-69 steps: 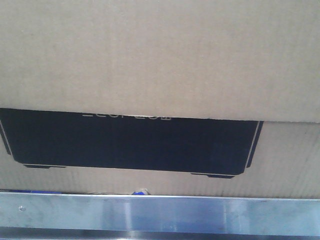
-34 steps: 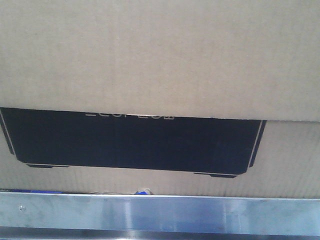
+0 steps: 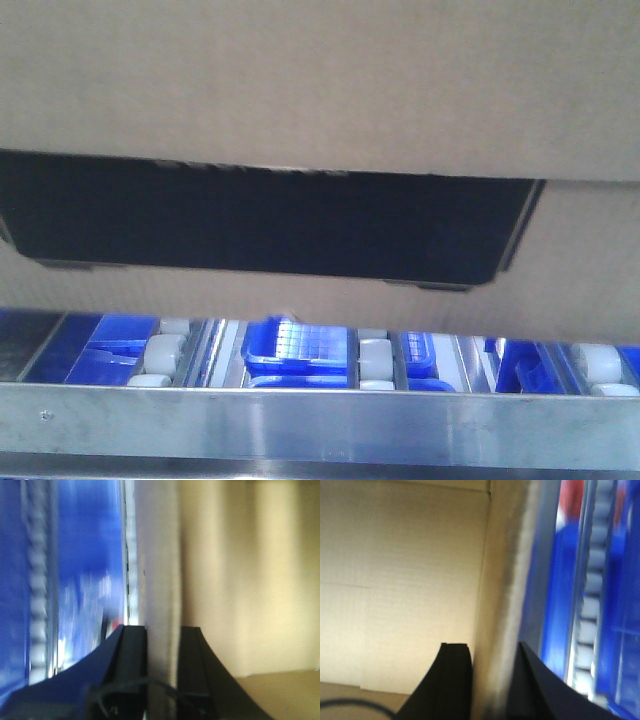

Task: Grab box from left shelf to table start
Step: 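Lift the box with both grippers and pull it off the shelf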

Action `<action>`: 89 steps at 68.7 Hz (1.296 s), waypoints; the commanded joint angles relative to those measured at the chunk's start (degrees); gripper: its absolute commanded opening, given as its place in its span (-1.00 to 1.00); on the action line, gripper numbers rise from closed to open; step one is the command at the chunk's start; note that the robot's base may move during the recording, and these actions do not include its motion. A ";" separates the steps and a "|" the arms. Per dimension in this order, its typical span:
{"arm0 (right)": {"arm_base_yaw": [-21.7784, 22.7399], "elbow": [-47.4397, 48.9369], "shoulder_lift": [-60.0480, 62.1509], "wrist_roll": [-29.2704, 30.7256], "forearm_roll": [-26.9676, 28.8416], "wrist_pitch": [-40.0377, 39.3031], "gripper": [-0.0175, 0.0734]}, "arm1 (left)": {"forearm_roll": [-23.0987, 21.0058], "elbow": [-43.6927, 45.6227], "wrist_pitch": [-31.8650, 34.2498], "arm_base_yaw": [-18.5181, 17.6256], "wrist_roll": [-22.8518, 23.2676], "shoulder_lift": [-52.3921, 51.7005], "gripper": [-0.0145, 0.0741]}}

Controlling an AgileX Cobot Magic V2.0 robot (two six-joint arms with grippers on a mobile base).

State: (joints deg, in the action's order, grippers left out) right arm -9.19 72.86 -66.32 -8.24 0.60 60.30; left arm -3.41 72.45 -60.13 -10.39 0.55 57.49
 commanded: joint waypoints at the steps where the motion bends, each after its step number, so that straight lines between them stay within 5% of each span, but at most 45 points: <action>1: 0.15 -2.11 4.61 0.73 -1.45 -5.78 -0.49 | -3.22 -1.81 8.72 -0.30 1.55 -6.38 -0.88; 35: 0.15 -24.46 30.16 0.73 -0.09 -17.49 -0.49 | -5.62 -19.18 11.53 -0.30 1.55 -32.33 -0.88; 64: 0.15 -25.08 48.07 0.73 2.12 -19.13 -0.49 | -9.38 -19.94 11.56 -0.30 1.33 -44.14 -0.88; 89: 0.15 -25.08 51.48 0.73 2.12 -19.86 -0.49 | -9.52 -20.05 13.56 -0.30 1.24 -47.52 -0.88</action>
State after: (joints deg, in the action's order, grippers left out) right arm -9.41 45.97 -14.06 -8.08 7.63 50.16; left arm -9.43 50.28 -56.80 -10.39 0.00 9.54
